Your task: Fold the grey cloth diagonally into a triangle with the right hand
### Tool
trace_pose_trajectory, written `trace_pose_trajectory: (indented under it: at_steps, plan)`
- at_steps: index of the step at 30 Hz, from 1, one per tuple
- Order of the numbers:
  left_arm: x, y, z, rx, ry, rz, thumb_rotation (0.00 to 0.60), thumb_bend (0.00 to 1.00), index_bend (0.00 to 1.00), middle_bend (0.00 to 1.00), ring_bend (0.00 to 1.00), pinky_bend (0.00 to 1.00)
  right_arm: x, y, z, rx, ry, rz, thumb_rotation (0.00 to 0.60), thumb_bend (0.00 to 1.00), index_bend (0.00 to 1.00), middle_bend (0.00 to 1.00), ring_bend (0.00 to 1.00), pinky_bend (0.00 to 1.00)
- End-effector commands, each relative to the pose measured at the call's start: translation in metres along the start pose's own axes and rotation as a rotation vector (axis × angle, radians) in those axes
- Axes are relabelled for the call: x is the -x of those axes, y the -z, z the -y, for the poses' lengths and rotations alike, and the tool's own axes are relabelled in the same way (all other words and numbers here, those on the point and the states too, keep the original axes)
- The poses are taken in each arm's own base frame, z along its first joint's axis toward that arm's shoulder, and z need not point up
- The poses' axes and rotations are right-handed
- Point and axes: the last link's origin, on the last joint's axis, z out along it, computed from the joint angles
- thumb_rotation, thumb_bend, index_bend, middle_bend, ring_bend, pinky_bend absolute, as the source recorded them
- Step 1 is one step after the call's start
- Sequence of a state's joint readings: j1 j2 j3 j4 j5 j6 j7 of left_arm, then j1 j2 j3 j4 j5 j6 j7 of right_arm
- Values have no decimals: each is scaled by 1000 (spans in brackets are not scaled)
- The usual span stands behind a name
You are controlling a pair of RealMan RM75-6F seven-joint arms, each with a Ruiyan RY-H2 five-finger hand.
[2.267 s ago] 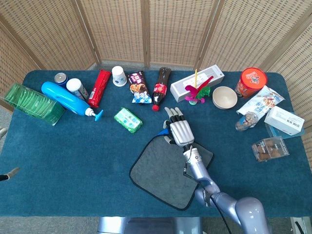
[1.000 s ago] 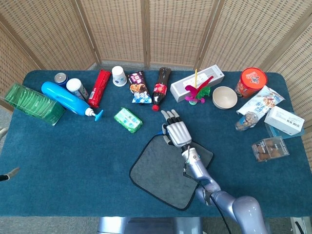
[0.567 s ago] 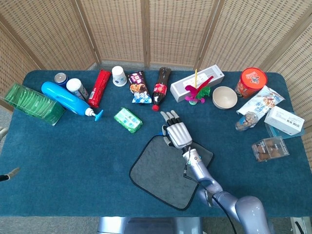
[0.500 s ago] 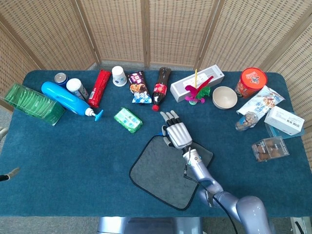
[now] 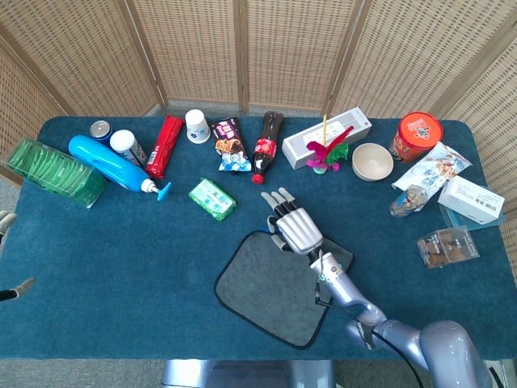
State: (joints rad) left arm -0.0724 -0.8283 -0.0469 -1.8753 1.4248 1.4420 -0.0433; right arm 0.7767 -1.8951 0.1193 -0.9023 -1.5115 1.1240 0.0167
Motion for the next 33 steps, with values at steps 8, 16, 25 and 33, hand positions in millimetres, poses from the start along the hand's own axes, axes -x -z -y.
trace_pose_trajectory:
  at_steps: [8,16,25,33]
  plan:
    - [1,-1,-2,2,-4,6,600,219,57,0,0,0,-11,27,9,-98,16,21,600,514,647,1,0,0]
    - [2,-1,-2,5,-4,9,600,219,57,0,0,0,-15,39,19,-152,11,48,600,513,650,2,0,0]
    - [1,-1,-1,2,0,8,600,220,57,0,0,0,-16,54,36,-208,-25,102,600,517,651,4,0,0]
    - [1,-1,-1,5,0,10,600,219,57,0,0,0,-12,73,51,-264,-21,164,600,516,653,4,0,0]
